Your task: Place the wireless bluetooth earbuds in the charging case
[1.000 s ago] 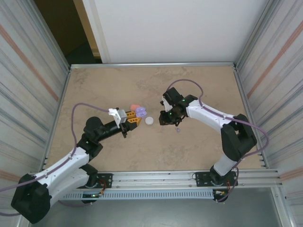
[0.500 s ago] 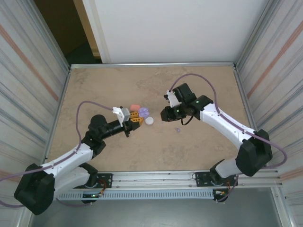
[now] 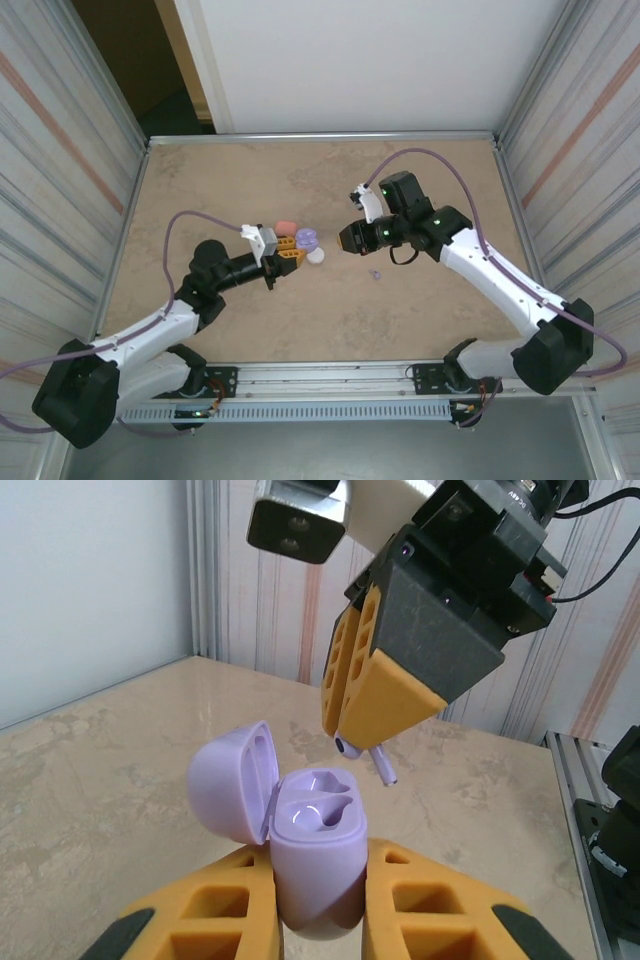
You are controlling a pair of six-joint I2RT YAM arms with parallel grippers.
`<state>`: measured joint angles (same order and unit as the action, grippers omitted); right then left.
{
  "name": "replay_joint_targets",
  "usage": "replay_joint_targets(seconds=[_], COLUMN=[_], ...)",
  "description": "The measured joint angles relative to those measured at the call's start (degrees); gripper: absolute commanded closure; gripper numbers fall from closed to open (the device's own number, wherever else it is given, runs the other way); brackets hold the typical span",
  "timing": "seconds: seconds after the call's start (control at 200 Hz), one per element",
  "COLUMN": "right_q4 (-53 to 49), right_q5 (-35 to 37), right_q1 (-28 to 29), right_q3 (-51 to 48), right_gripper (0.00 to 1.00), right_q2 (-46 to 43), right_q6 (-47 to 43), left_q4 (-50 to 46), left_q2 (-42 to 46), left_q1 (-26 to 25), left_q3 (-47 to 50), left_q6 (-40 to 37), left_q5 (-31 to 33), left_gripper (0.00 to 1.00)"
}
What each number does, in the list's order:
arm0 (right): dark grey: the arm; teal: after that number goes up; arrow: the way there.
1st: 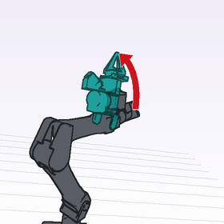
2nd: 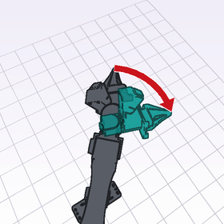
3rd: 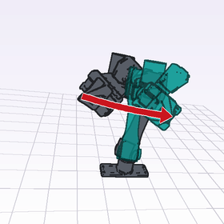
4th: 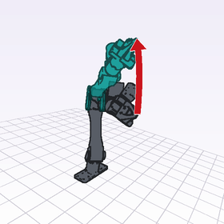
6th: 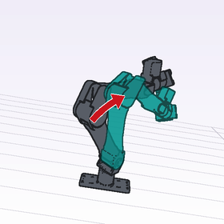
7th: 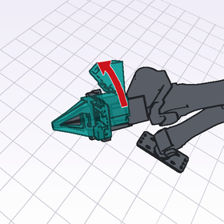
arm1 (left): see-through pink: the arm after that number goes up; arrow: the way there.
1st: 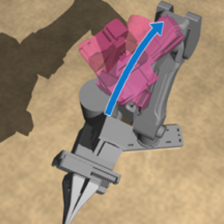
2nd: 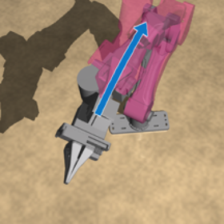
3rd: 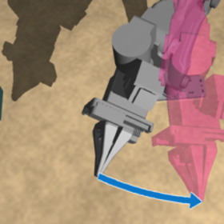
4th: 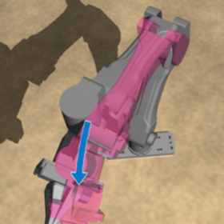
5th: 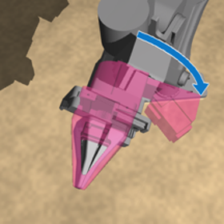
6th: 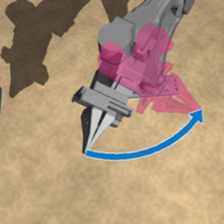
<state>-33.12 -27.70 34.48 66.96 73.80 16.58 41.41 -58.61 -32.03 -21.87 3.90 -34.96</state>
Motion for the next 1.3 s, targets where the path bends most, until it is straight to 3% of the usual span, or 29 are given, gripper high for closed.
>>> replay_joint_targets(seconds=[0.661, 1.303], right_q4=[8.5, 10.4], right_q5=[-0.2, 2.6], right_q1=[5.5, 8.3], right_q3=[2.7, 2.7], right_gripper=[0.81, 0.8], right_q2=[-1.1, 0.5], right_q6=[-3.8, -5.3], left_q4=[0.9, 1.5], left_q2=[-2.6, -3.1], left_q1=[-1.5, -1.9], left_q3=[-1.7, -2.0], left_q6=[0.5, 0.7], left_q5=[-1.8, -2.6], left_gripper=[1.0, 1.0])
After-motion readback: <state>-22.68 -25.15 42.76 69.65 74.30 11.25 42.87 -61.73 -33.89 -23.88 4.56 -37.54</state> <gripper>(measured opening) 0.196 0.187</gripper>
